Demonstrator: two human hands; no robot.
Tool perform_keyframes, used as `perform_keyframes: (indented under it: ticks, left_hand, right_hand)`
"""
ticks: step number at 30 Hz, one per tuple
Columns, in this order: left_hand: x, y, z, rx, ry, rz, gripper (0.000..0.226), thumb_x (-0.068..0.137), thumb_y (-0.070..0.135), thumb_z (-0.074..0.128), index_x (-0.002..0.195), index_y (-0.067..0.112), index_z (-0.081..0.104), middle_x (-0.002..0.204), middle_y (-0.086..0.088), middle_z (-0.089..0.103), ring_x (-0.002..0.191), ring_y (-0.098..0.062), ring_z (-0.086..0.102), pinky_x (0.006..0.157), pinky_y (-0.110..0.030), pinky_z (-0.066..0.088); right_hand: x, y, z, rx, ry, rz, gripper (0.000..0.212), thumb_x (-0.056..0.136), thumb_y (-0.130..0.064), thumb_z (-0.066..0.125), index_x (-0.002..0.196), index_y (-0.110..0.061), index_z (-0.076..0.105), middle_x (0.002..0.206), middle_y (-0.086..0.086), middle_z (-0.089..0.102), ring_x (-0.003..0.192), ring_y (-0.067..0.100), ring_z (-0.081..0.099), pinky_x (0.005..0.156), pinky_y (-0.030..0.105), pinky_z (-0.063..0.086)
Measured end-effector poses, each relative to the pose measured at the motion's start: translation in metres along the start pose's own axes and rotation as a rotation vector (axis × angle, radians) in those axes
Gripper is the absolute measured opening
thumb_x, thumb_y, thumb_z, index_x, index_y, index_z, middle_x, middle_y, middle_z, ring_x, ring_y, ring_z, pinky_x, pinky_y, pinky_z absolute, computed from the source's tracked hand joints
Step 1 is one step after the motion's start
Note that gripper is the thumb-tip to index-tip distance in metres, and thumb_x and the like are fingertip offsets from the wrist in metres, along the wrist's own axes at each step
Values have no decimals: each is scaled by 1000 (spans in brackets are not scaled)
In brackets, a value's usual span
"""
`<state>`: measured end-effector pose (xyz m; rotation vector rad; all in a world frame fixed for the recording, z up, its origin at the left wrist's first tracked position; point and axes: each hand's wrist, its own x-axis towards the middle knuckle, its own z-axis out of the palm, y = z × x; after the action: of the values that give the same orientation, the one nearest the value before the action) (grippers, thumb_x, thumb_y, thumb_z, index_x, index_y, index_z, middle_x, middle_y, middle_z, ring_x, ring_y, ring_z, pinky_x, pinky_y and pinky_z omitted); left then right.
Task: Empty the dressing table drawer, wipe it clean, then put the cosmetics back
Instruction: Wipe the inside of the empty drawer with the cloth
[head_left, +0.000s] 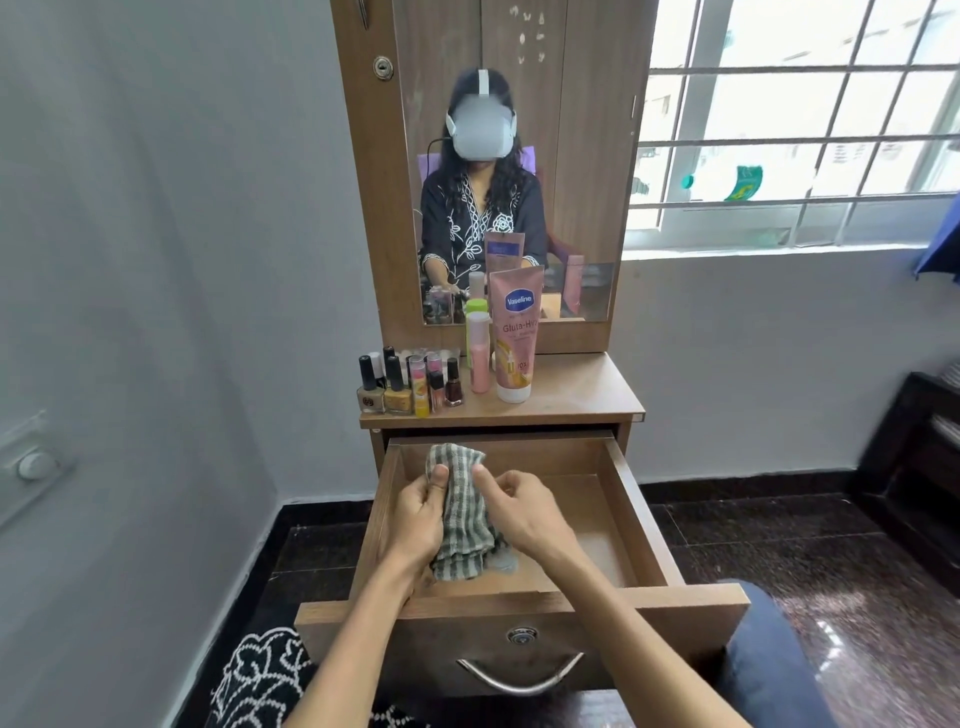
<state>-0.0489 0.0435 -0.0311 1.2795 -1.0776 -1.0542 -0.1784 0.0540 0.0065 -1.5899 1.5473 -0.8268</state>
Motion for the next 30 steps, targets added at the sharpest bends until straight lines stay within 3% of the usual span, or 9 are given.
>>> perform_keyframes:
  ticks: [5, 9, 12, 15, 18, 20, 23, 26, 30]
  left_hand:
    - [0, -1, 1, 53, 26, 24, 33, 97, 33, 41, 76, 17, 61, 64, 8, 65, 64, -5, 60, 60, -20, 48]
    - [0, -2, 0, 29, 29, 10, 25, 93, 37, 45, 86, 22, 64, 90, -2, 71, 90, -25, 66, 85, -40, 52]
    - [-3, 1, 3, 14, 12, 6, 23, 95, 35, 44, 91, 21, 62, 92, -1, 69, 87, -18, 65, 80, -33, 53]
    - [-3, 2, 5, 47, 4, -14, 28, 97, 35, 39, 93, 16, 59, 93, -3, 68, 88, -19, 64, 79, -31, 52]
    - [-2, 0, 4, 87, 18, 3, 31, 98, 36, 35, 103, 14, 55, 103, -7, 66, 98, -23, 63, 91, -39, 50]
    - [-2, 1, 2, 73, 38, 21, 30, 99, 36, 33, 113, 17, 51, 108, -4, 64, 102, -19, 61, 94, -38, 48]
    - [-3, 1, 1, 16, 12, 39, 27, 101, 30, 31, 121, 22, 46, 112, -1, 60, 105, -16, 58, 96, -35, 47]
    - [-3, 1, 3, 31, -48, 73, 23, 102, 24, 30, 118, 21, 45, 109, -1, 59, 99, -12, 59, 86, -27, 49]
    - [-3, -1, 1, 83, 31, 70, 16, 101, 22, 37, 113, 17, 46, 101, -1, 60, 90, -10, 59, 78, -26, 50]
  right_hand:
    - [2, 3, 17, -163, 167, -86, 31, 96, -39, 40, 72, -20, 45, 91, 6, 64, 90, 27, 57, 77, 36, 43]
    - [-2, -4, 16, 51, 183, -154, 25, 102, -31, 31, 94, -11, 43, 89, 1, 58, 81, 20, 55, 67, 30, 38]
    - [0, -2, 12, 57, 221, -125, 23, 103, -29, 29, 94, -12, 42, 90, 5, 59, 77, 20, 52, 66, 30, 35]
    - [3, 7, 18, -60, 206, -30, 28, 102, -33, 26, 98, -13, 44, 106, 11, 64, 91, 28, 56, 73, 32, 37]
    - [5, 16, 23, -166, 150, 108, 45, 99, -47, 24, 112, -10, 47, 117, 13, 61, 108, 32, 56, 84, 36, 40]
    - [11, 20, 24, -184, 70, 194, 73, 92, -64, 19, 124, -5, 45, 125, 17, 58, 114, 33, 54, 93, 38, 42]
    - [15, 19, 27, 91, -237, 295, 111, 69, -91, 16, 131, -7, 53, 131, 17, 56, 115, 28, 57, 97, 38, 45]
    - [14, 15, 22, 509, -366, 293, 79, 69, -80, 52, 113, -16, 64, 117, 8, 68, 105, 20, 66, 99, 38, 49]
    - [17, 26, 21, 597, -251, 174, 33, 86, -41, 65, 98, -11, 66, 101, 9, 73, 94, 21, 70, 87, 35, 56]
